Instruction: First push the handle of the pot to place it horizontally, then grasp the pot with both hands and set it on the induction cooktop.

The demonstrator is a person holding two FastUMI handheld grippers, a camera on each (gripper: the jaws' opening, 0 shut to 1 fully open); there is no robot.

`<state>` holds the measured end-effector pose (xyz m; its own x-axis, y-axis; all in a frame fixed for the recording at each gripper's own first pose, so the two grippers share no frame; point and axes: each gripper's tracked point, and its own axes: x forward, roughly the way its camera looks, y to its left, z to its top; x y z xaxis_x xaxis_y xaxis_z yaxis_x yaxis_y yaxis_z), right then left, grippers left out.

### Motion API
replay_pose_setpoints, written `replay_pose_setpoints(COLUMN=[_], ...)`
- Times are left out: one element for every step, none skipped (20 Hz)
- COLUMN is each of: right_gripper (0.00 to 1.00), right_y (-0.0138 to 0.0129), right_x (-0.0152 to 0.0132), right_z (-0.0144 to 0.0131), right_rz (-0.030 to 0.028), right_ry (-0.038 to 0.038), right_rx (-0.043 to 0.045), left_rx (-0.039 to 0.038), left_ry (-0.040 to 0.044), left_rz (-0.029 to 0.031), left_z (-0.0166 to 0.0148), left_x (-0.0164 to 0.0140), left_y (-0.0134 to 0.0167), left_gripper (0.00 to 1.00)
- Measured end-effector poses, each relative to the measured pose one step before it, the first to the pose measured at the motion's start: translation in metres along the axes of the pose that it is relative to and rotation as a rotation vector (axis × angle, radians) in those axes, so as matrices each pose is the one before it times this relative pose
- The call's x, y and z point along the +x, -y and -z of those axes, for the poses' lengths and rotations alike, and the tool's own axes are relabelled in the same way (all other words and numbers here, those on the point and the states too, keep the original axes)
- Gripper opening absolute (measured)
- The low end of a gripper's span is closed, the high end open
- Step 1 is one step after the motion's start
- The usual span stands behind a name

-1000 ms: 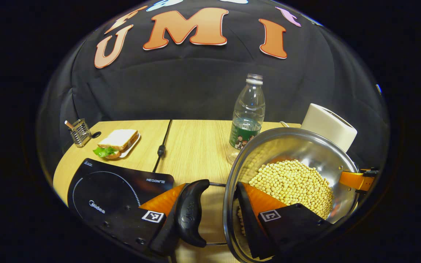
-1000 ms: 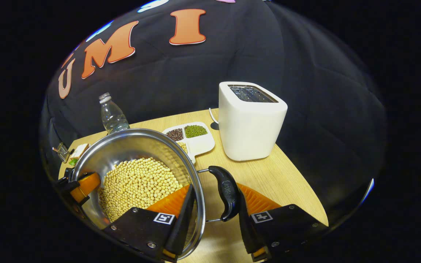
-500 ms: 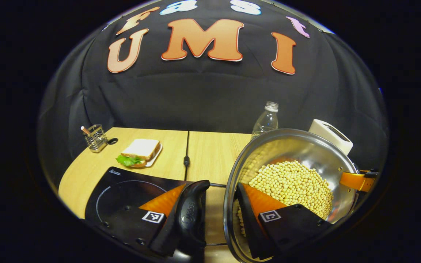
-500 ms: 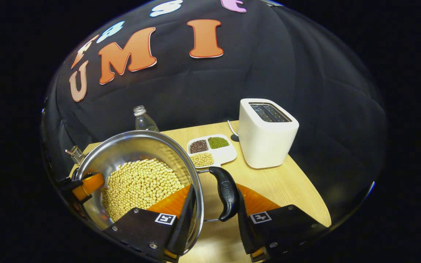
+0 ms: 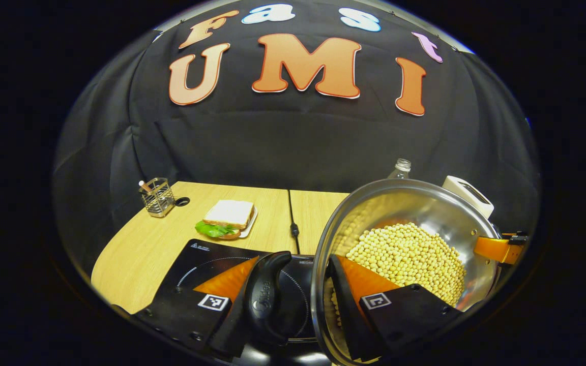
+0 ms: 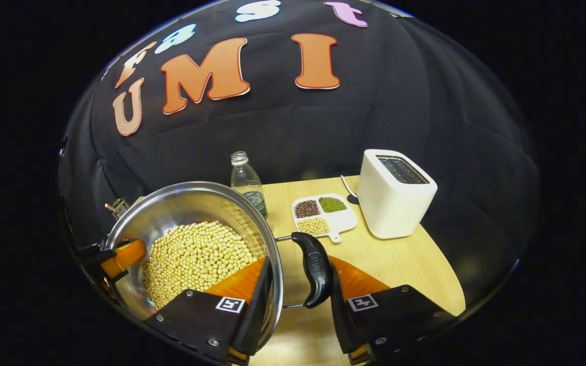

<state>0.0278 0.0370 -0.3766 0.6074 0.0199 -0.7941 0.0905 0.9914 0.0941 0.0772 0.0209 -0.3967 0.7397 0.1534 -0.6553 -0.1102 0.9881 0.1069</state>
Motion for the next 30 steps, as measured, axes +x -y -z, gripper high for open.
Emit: replay_pose_setpoints(right_gripper=[0.59,0.59,0.59,0.59,0.59,0.54,0.59,0.59,0.59,0.59,0.59,0.59,0.59,0.59,0.59,0.59,0.59,0.59,0.59,0.59,0.59,0.59,0.59,0.59,0.59,0.59,0.59,0.54,0.54,0.55], right_y=[-0.00949,-0.00751,-0.00725,-0.00475,-0.00648,-0.00771,-0.00984,-0.00896,-0.00852,-0.00718,-0.00757,-0.0063,-0.00778,-0.00876,-0.00867,-0.00606,-0.00948,-0.00738,-0.00654,-0.00784,-0.00544,-0.00507,-0.00511,-0.00406,-0.00314,-0.0029,-0.00122,-0.00148,-0.0003,-0.00076], right_x=[-0.00316,-0.00203,-0.00279,0.00032,-0.0022,-0.00126,-0.00179,-0.00224,-0.00218,-0.00201,-0.00159,-0.00146,0.00101,0.00057,0.00103,0.00025,-0.0002,0.00019,0.00203,0.00154,-0.00055,0.00084,0.00075,0.00112,0.00227,0.00233,0.00175,0.00146,0.00173,0.00272], right_z=[-0.00135,-0.00071,-0.00084,0.00108,-0.00103,-0.00109,-0.00248,-0.00284,-0.00202,-0.00066,-0.00171,-0.00216,-0.00131,0.00105,0.00115,0.00118,-0.00069,0.0001,-0.0011,-0.00026,0.00125,0.00111,0.00063,0.00112,0.00071,0.00217,0.00208,0.00215,0.00211,0.00398], right_rz=[-0.00324,-0.00396,-0.00461,-0.0056,-0.00511,-0.00651,-0.00681,-0.00786,-0.00677,-0.0074,-0.00721,-0.00586,-0.00662,-0.00631,-0.00809,-0.00735,-0.00774,-0.00609,-0.00716,-0.0067,-0.00567,-0.00251,-0.00215,-0.00227,-0.00296,-0.00222,-0.00047,0.00178,0.00001,-0.0003], right_ry=[0.00224,0.00083,0.00245,0.00082,0.0012,-0.00016,0.00567,0.00627,0.00305,0.00374,0.00404,0.00401,0.00155,0.0015,-0.00224,-0.00087,0.00104,0.0013,0.00018,0.00046,-0.00028,-0.001,-0.00198,-0.00398,-0.00325,-0.00653,-0.00551,-0.0061,-0.00408,-0.00913], right_rx=[-0.00533,-0.00697,-0.00293,-0.0062,-0.00284,-0.00681,-0.00304,-0.01104,-0.00653,-0.00639,-0.00295,-0.00436,-0.00658,-0.00533,-0.00277,-0.00454,-0.00949,-0.00679,-0.00534,-0.00344,-0.00586,-0.00553,-0.00467,0.00081,-0.00279,-0.00079,0.00107,0.00374,-0.00121,0.00388], left_rx=[-0.00168,-0.00531,-0.00348,-0.00527,-0.0029,-0.00676,-0.005,-0.00648,-0.00452,-0.00445,-0.00353,-0.00138,-0.00122,-0.00038,-0.00209,-0.00347,-0.00399,-0.00203,-0.00489,-0.00607,-0.00628,-0.00529,0.00019,-0.00098,0.00033,0.00368,0.00331,0.00093,0.00231,-0.00006], left_ry=[0.0024,0.00104,-0.00112,-0.00071,0.00053,0.00402,0.00134,0.00414,0.00224,0.00353,0.0024,0.00436,0.00156,0.00117,0.00104,-0.00052,0.00026,0.00117,0.00024,0.00066,-0.0032,-0.00504,-0.00515,0.00043,-0.00053,-0.00367,-0.00599,-0.00768,-0.00687,-0.00472], left_rz=[-0.00447,-0.0045,-0.00438,-0.00535,-0.00507,-0.00509,-0.00567,-0.00603,-0.00676,-0.00756,-0.00674,-0.00676,-0.00817,-0.00766,-0.00766,-0.00774,-0.0087,-0.0076,-0.00749,-0.00637,-0.00499,-0.00331,-0.0028,-0.00322,-0.00293,-0.00144,-0.00023,0.00145,0.00153,0.00118], left_z=[-0.00118,-0.00037,-0.00063,-0.00086,-0.00141,-0.00173,-0.00048,-0.00199,-0.00122,-0.00142,-0.00231,-0.00098,-0.00098,-0.0001,0.0002,-0.00013,0.0,0.00031,-0.00054,0.00006,-0.00056,-0.00018,0.00206,0.00022,0.00143,0.00111,0.00153,0.00229,0.00173,0.00328], left_x=[-0.00208,-0.00244,-0.00206,-0.00236,-0.00241,-0.00284,-0.00276,-0.00272,-0.00226,-0.00267,-0.00205,-0.00316,-0.00132,-0.0012,-0.00273,-0.00004,-0.001,-0.00151,-0.00112,-0.00178,-0.00058,0.00007,0.00213,0.0013,0.00237,0.00133,0.00097,0.00246,0.00114,0.00319], left_y=[-0.00742,-0.00715,-0.00852,-0.00923,-0.00879,-0.00797,-0.00924,-0.00869,-0.00862,-0.00799,-0.00786,-0.00769,-0.00748,-0.00819,-0.00882,-0.00878,-0.00855,-0.00824,-0.00819,-0.00771,-0.00704,-0.00491,-0.00566,-0.0036,-0.00272,-0.00282,-0.00239,-0.00104,-0.00113,-0.00123], left_gripper=[0.77,0.77,0.8,0.8,0.8,0.8,0.8,0.8,0.8,0.77,0.8,0.8,0.8,0.8,0.8,0.8,0.8,0.8,0.8,0.8,0.8,0.77,0.8,0.8,0.8,0.8,0.8,0.77,0.77,0.8])
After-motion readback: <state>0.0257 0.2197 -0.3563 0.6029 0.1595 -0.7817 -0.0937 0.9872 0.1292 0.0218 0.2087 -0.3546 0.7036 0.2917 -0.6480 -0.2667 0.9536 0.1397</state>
